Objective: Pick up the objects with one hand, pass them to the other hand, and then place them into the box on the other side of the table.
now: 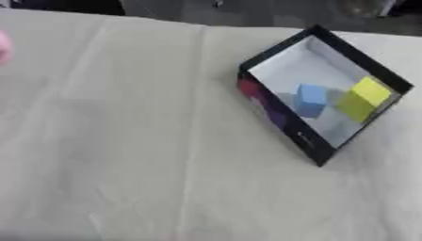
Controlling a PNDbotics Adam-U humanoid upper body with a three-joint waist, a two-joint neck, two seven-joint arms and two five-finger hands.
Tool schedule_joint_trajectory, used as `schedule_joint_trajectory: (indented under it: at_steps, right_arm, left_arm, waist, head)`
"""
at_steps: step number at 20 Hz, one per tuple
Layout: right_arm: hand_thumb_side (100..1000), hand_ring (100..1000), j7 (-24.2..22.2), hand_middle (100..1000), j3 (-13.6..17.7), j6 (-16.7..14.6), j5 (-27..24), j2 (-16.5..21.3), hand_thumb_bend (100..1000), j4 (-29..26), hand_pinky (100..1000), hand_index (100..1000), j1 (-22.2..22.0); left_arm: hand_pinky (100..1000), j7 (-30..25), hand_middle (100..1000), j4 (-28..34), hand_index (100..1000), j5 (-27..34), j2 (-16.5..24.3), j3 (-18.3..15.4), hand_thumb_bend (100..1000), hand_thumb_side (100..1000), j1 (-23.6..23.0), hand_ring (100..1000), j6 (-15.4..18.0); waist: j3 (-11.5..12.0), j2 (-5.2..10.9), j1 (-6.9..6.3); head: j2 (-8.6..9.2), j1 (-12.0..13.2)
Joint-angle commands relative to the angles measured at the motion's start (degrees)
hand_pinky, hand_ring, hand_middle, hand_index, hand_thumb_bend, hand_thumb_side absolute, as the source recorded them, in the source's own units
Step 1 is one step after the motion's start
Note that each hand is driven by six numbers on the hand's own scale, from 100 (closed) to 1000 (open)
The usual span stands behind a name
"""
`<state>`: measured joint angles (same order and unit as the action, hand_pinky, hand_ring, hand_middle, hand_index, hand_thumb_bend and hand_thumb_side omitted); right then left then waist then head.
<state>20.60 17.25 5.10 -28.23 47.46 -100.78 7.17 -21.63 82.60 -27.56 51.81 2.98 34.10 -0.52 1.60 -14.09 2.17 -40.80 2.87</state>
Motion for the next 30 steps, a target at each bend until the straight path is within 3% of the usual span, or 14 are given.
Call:
schedule_joint_trajectory:
  at_steps: [1, 7, 15, 21, 25, 29, 30]
  right_arm:
    - [549, 975, -0.83, 931, -0.23, 0.16, 0.73, 3.7, 100, -1.2, 693, 996, 1.21]
    - [543, 975, -2.04, 930, -1.61, 1.42, 1.74, 5.59, 100, -1.61, 697, 993, 3.31]
    - [529, 973, -2.96, 930, -2.83, 1.85, 2.5, 6.88, 100, -2.06, 705, 989, 5.33]
    - [317, 970, -7.69, 928, -6.96, 3.84, 8.44, 7.83, 100, -2.75, 724, 978, 9.3]
    - [278, 968, -11.76, 924, -10.24, 5.71, 12.82, 7.11, 100, -2.71, 728, 976, 13.04]
    - [278, 968, -13.11, 924, -10.89, 6.25, 14.49, 6.66, 100, -2.54, 728, 976, 14.09]
    - [209, 962, -13.31, 914, -11.12, 6.3, 14.71, 6.62, 100, -2.74, 737, 969, 14.35]
  left_arm:
    - [741, -0.16, 601, 4.74, 511, 3.14, 0.78, 1.07, 100, 257, 0.82, 685, -0.06]
    - [743, -1.89, 601, 6.62, 514, 5.53, -2.82, 3.96, 100, 288, 1.63, 683, -0.31]
    - [737, -1.16, 594, 5.74, 512, 2.74, -9.89, 7.05, 100, 307, 3.41, 672, 1.04]
    - [739, 1.9, 590, 3.76, 510, 2.06, -16.85, 9.22, 100, 339, 4.67, 667, 3.12]
    - [740, 4.65, 590, 3.14, 509, 0.81, -20.11, 10.4, 100, 354, 5.24, 668, 5.16]
    - [740, 5.93, 590, 2.49, 509, 0.03, -20.84, 10.79, 100, 354, 5.36, 668, 6.07]
    - [744, 6.15, 587, 2.64, 509, 0.12, -21.09, 10.89, 100, 390, 5.45, 663, 6.28]
  waist:
    - [-0.04, 1.74, 0.64]
    - [0.11, 2.17, 0.76]
    - [0.51, 2.82, 1.1]
    - [0.59, 3.16, 1.29]
    - [0.63, 3.36, 1.3]
    - [0.61, 3.4, 1.28]
    - [0.73, 3.46, 1.45]
  head:
    - [-0.44, -1.05]
    - [-0.41, -1.68]
    - [-0.12, -2.94]
    - [-0.73, -4.78]
    - [-1.25, -6.14]
    - [-1.35, -6.38]
    - [-1.52, -7.11]
